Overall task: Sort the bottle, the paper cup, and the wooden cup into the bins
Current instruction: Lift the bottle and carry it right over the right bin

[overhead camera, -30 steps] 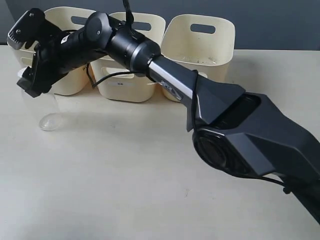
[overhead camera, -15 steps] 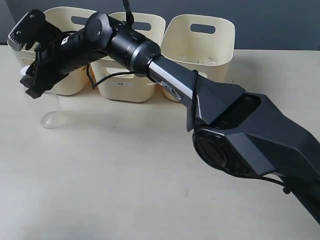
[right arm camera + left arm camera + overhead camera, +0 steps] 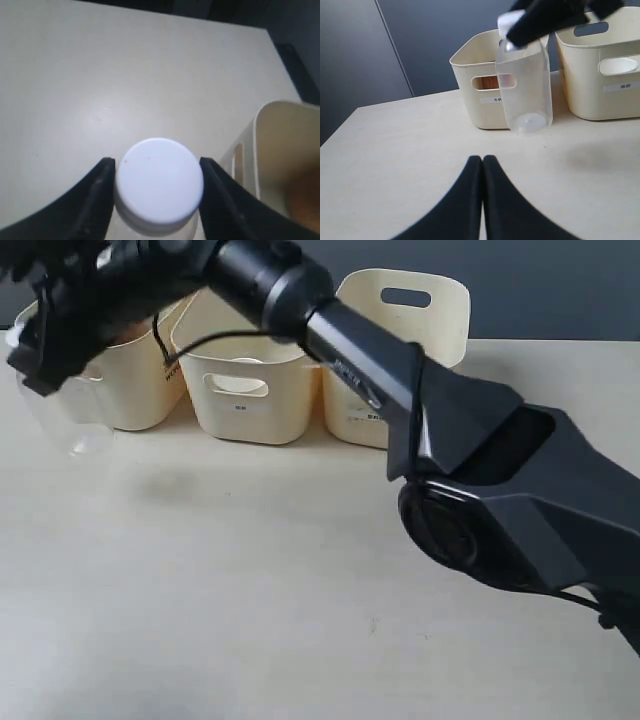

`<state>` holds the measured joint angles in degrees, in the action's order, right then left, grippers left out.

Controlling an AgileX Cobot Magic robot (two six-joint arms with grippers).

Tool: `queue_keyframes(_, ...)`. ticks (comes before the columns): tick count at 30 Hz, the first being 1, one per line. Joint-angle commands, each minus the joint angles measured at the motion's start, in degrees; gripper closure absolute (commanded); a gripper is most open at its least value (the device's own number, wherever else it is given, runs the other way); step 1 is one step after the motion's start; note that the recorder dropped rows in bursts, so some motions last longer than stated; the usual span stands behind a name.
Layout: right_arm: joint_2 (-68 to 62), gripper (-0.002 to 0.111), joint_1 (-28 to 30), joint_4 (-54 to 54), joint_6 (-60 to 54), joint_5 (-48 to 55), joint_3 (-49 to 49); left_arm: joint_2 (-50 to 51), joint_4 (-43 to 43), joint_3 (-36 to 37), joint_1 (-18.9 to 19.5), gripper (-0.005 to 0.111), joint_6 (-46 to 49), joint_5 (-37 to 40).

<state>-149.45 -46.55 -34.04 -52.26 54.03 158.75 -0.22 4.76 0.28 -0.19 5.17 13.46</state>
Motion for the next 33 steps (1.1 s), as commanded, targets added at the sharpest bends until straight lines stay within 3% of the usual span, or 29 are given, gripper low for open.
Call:
queue_keyframes(1, 6.24, 0.109, -0.83, 8.70, 4.70, 7.11, 3.65, 0.22, -0.13, -0.28, -0.04, 0.107, -0.10, -0.18)
queue_keyframes(7, 12.33, 0.109, -2.32, 20.60, 8.24, 12.25, 4.43, 0.22, -0.13, -0.28, -0.04, 0.107, -0.10, -0.18)
queue_keyframes(26, 20.59, 0.109, -2.56, 30.89, 12.13, 15.93, 4.05, 0.22, -0.13, -0.28, -0.04, 0.107, -0.10, -0.18)
queue_keyframes(33, 26.59, 0.109, -2.08, 41.19, 14.99, 15.93, -7.37, 0.22, -0.13, -0.28, -0.04, 0.107, -0.10, -0.18)
